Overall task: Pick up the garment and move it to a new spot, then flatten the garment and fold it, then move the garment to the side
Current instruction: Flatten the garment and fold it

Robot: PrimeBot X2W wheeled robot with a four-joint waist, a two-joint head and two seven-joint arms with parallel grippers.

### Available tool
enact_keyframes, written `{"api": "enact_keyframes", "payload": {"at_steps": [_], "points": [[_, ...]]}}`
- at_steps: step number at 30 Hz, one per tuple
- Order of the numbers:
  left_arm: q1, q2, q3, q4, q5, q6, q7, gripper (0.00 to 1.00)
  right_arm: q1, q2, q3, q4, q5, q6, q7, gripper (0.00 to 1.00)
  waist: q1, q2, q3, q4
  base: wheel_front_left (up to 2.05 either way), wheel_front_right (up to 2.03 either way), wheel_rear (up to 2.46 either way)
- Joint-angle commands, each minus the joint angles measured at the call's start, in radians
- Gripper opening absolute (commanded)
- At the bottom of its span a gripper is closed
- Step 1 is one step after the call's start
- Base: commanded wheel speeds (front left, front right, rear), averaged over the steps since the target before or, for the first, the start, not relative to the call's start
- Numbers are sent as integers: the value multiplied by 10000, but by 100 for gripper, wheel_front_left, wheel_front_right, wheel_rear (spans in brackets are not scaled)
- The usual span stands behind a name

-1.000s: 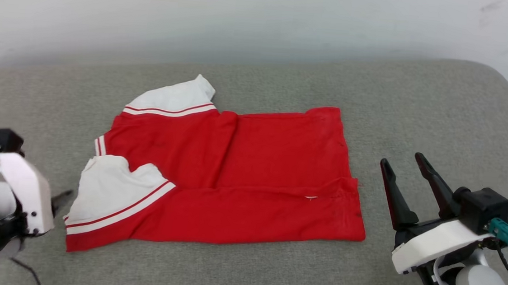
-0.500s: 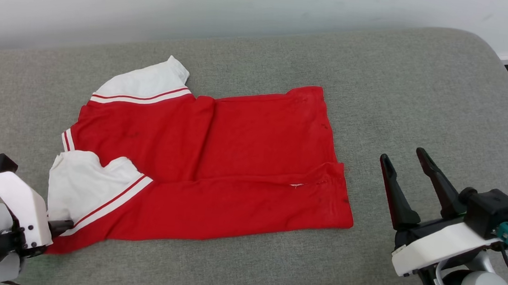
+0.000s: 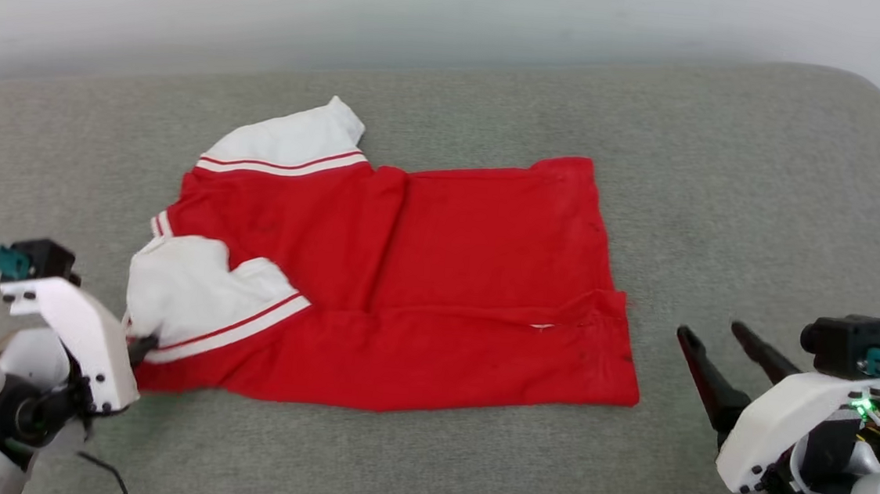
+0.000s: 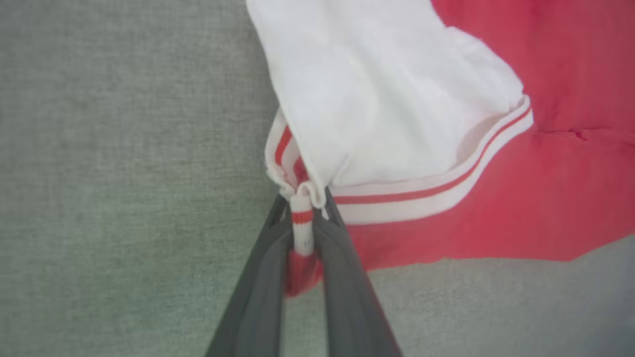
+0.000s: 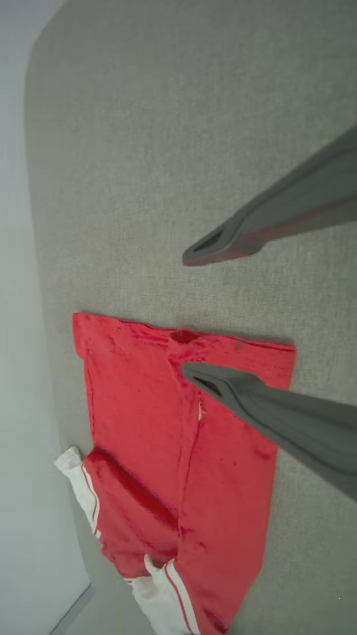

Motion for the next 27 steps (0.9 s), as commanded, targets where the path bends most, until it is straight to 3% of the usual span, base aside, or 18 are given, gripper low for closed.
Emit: {"api": "enact_keyframes", "payload": {"at_steps": [1,4,10,20,21,22,23,27], "points": [[-185,32,52,-158,81,16,-133,0,-159,-44,-25,75,157,-3,568,100,0,0,33,207,0,0,0],[-459,-17,20,-681,293,67,-317,0,-414,-289,-88,312,366,-5,2192,100,0,0,255,500,0,0,0],[-841,-79,-100,-1411,647,162,-512,0,-1010,-336,-49,678,507,-5,4045,100,0,0,725,921,0,0,0],[-1118,-312,-268,-1929,952,223,-804,0,-1567,40,715,2366,954,-2,5358,100,0,0,1166,1412,0,0,0],[-1080,-344,-266,-1939,904,216,-813,0,-1544,67,810,2508,979,-2,5477,91,0,0,1185,1434,0,0,0],[-1066,-349,-259,-1945,880,204,-833,0,-1532,76,860,2591,999,-2,5488,20,0,0,1202,1450,0,0,0],[-1050,-349,-248,-1927,867,188,-873,0,-1529,105,860,2650,1046,0,5491,0,0,0,1214,1459,0,0,0],[-861,-430,-160,-1739,767,96,-1134,0,-1894,-120,874,2453,1005,-3,5043,0,0,0,1039,1391,0,0,0]]}}
